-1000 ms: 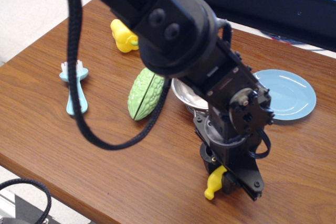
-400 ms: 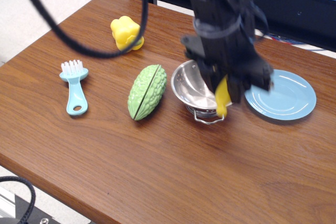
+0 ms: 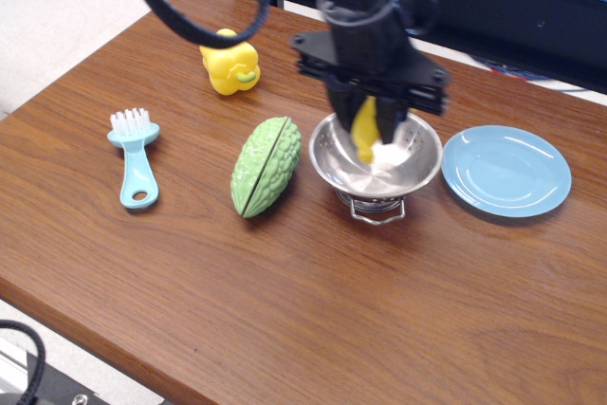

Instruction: Put banana in colander

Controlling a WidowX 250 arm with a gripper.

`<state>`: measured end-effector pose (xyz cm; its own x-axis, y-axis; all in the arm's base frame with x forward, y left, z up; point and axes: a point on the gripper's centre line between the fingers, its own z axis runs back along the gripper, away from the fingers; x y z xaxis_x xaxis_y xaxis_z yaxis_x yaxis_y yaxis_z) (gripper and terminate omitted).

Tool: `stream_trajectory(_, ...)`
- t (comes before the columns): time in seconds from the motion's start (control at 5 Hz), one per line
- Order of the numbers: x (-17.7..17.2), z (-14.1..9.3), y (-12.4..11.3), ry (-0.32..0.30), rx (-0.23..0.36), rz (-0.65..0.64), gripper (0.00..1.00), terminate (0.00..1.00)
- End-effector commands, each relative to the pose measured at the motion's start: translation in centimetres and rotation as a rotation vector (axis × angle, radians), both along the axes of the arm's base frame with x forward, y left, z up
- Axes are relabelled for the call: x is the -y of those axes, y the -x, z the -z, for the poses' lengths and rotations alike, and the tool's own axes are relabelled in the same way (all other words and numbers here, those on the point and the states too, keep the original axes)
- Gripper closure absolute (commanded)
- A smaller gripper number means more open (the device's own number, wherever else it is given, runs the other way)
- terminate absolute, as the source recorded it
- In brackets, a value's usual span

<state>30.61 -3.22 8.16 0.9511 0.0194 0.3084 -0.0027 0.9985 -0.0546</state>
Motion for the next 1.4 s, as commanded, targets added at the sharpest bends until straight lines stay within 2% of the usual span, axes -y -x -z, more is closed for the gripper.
stream_trajectory(0.0,-2.9,0.6,1.0,-0.063,0.014,-0.037,0.00,0.00)
stream_trajectory(0.2,-3.6,0.9,-0.1,-0.057,-0.016,-0.082,0.00,0.00)
stream_trajectory(0.6,-3.7,-0.5,-1.1,-0.050,0.007,-0.074,0.00,0.00)
stream_trajectory(1.0,-3.7,-0.5,-1.1,-0.050,0.007,-0.074,0.00,0.00)
stream_trajectory(1.2,-3.7,-0.5,-1.1,-0.050,0.007,-0.074,0.00,1.00)
